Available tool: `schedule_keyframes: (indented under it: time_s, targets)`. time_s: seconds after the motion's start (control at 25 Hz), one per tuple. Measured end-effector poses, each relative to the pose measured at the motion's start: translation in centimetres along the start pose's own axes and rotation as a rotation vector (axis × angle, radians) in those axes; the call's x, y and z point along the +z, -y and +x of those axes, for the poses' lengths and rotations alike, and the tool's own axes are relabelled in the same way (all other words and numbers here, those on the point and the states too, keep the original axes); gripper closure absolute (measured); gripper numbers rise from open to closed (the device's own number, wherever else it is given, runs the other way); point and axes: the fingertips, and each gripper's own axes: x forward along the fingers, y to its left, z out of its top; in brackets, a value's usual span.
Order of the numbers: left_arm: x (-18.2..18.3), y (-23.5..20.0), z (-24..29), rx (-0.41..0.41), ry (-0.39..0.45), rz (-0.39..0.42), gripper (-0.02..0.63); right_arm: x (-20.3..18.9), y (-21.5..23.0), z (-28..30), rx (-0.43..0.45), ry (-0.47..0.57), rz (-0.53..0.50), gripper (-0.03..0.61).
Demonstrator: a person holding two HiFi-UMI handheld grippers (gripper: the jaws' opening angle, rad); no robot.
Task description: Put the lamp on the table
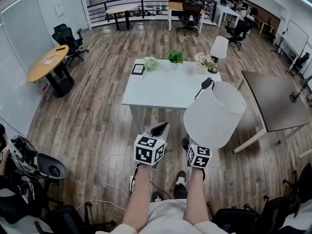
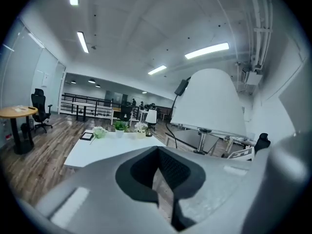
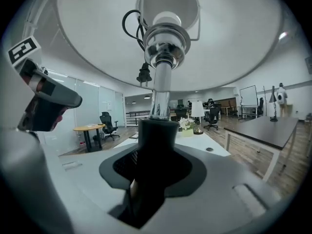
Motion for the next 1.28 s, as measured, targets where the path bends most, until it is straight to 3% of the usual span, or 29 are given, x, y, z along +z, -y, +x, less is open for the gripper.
schedule_keyframes:
  time_s: [0.24,0.72,1.12,1.28]
  targets:
    - [-3.0,0.5,4.5,-0.028,-0.108,0.056,0.614,-0.6,2.3,2.9,0.023,-0.012,-0.004,0.425]
    - [2.4,-1.0,12.6,0.001,-0.073,0.08,0.614,0.8,5.7,11.6,0.159,-0.08,-0.069,0.425]
    - [1.3,-2.0,16.7,0.101,-0.082,-0.025,0.614,-0.7,10.2,16.1,0.216,-0.164,-0.11,0.425]
    - [0.6,-1.9,17.8,0.103,-0.112,-0.025,0.614,-1.1,10.8,17.3,0.228,-0.179,-0.095,0.425]
